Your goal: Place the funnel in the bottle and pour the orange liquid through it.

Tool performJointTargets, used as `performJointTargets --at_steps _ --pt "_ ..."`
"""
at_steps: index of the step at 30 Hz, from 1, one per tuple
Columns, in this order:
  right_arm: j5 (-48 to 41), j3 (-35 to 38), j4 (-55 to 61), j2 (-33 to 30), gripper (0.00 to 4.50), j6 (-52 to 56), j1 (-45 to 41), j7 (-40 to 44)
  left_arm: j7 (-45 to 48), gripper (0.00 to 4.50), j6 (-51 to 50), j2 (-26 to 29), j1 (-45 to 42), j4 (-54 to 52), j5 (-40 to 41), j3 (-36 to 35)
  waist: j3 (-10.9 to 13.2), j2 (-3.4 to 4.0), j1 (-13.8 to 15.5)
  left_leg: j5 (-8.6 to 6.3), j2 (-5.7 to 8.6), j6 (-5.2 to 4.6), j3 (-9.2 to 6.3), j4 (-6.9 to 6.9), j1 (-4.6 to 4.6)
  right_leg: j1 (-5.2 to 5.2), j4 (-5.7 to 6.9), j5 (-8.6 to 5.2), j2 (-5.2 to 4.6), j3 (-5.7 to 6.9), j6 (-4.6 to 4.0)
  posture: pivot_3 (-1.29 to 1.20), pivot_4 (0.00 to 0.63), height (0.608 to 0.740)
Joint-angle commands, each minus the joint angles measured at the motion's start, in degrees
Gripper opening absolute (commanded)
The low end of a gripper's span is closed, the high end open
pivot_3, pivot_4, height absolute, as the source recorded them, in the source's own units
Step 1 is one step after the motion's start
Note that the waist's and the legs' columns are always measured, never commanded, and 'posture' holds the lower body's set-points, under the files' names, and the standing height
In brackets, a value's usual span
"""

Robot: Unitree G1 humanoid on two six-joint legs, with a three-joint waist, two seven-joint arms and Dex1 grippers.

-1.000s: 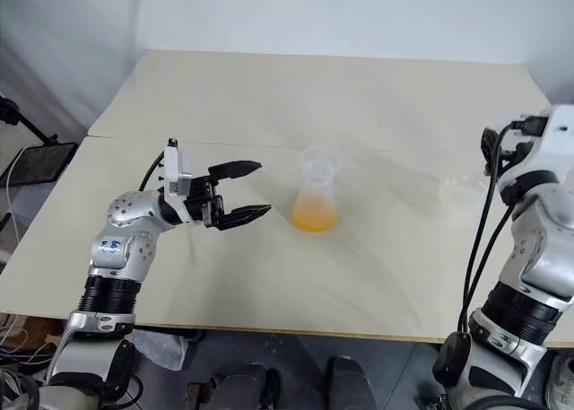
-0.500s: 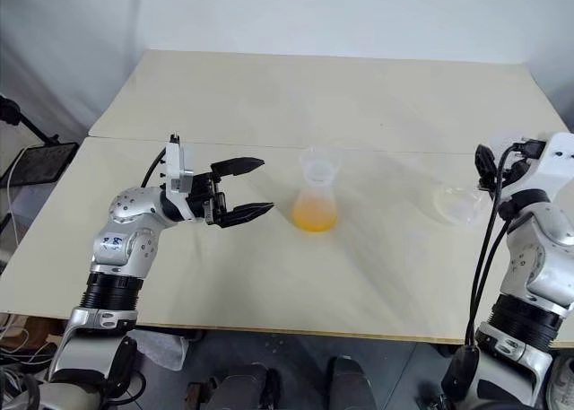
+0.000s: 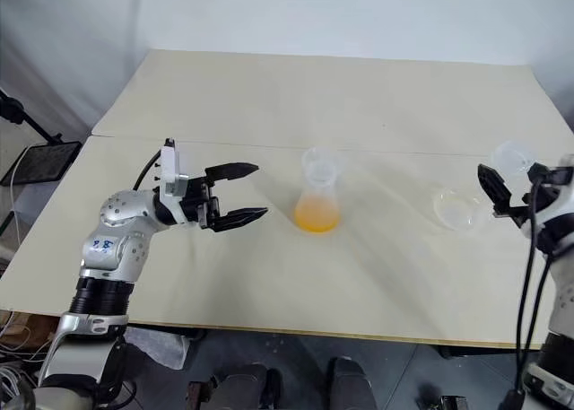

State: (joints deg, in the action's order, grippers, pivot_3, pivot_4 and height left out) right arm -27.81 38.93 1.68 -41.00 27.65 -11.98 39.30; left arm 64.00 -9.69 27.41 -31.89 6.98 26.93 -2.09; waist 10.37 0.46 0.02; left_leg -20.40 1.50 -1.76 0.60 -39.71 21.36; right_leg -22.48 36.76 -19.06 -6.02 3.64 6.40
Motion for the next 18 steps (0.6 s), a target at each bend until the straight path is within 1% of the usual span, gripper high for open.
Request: performJointTargets --at_steps 1,4,5,6,7,10,13,15,18 --pt "2.18 1.64 -2.13 -3.82 4.47 -9.27 4.78 6.5 1.24 4.5 -0.86 2.67 1.66 -2.76 0.78 -1.32 0.0 0.0 -0.01 -0.01 -0.01 -0.01 -0.02 0.0 -0.01 0.02 -0.01 0.0 -0.01 0.01 0.0 0.0 0.15 0.74" --pt "-1.35 3.61 -3.15 -4.63 4.47 -13.96 10.57 15.65 1.3 4.5 -1.52 4.61 3.56 -3.24 1.36 -2.44 0.0 0.0 0.03 -0.01 -0.05 -0.01 0.01 0.02 -0.06 0.15 -0.26 0.0 0.0 0.0 0.0 0.0 0.15 0.74" --pt "-1.35 3.12 -3.2 -5.58 4.47 -14.95 12.86 18.81 1.23 4.5 -1.53 5.0 4.11 -3.57 1.45 -2.78 0.0 0.0 0.06 -0.01 -0.06 -0.01 0.0 0.02 -0.06 0.15 -0.27 0.0 0.0 0.01 0.0 0.0 0.15 0.74" --pt "-0.61 2.47 -3.25 -6.49 4.47 -15.4 14.62 20.17 1.24 4.5 -1.63 5.46 4.77 -4.09 1.51 -3.08 0.0 0.0 0.05 -0.01 -0.07 -0.01 0.0 0.02 -0.06 0.15 -0.28 0.0 0.0 0.01 0.0 0.0 0.15 0.74" --pt "-1.33 1.76 -1.39 -7.41 4.47 -14.82 16.93 23.06 1.26 4.5 -0.54 6.42 6.3 -4.9 0.82 -3.73 0.0 0.0 0.03 -0.01 -0.07 -0.01 0.0 0.03 -0.06 0.15 -0.28 0.0 0.0 0.0 0.0 0.0 0.15 0.74" --pt "-5.41 -0.13 6.53 -7.92 4.47 -12.47 21.25 27.93 1.49 4.5 0.87 9.25 10.02 -6.67 -0.08 -5.36 0.0 0.0 -0.28 -0.01 -0.13 -0.01 0.03 0.07 -0.11 0.17 -0.33 0.0 -0.04 -0.02 0.0 0.0 0.15 0.74" --pt "-6.39 -3.15 12.26 -7.0 4.47 -14.91 23.27 31.11 0.97 4.5 -1.11 10.89 11.93 -7.91 1.91 -7.25 0.0 0.0 -0.2 -0.01 -0.26 0.04 0.02 0.07 -0.22 0.27 -0.4 0.0 0.07 -0.02 -0.01 0.0 0.15 0.74" --pt "-7.07 -7.29 17.03 -5.32 4.47 -14.92 23.34 30.57 0.82 4.5 -1.36 11.89 14.07 -9.13 2.35 -8.63 0.0 0.0 -0.06 -0.01 -0.26 0.05 -0.03 0.07 -0.27 0.38 -0.54 0.0 0.06 -0.01 -0.01 0.0 0.15 0.74" --pt "-7.61 -9.89 19.55 -4.35 4.47 -14.26 23.03 29.16 0.09 4.5 -1.71 12.57 15.72 -10.33 1.8 -9.05 0.0 0.0 0.17 -0.04 -0.26 0.08 -0.2 0.07 -0.32 0.56 -0.76 0.0 0.03 0.04 -0.01 0.0 0.15 0.74"
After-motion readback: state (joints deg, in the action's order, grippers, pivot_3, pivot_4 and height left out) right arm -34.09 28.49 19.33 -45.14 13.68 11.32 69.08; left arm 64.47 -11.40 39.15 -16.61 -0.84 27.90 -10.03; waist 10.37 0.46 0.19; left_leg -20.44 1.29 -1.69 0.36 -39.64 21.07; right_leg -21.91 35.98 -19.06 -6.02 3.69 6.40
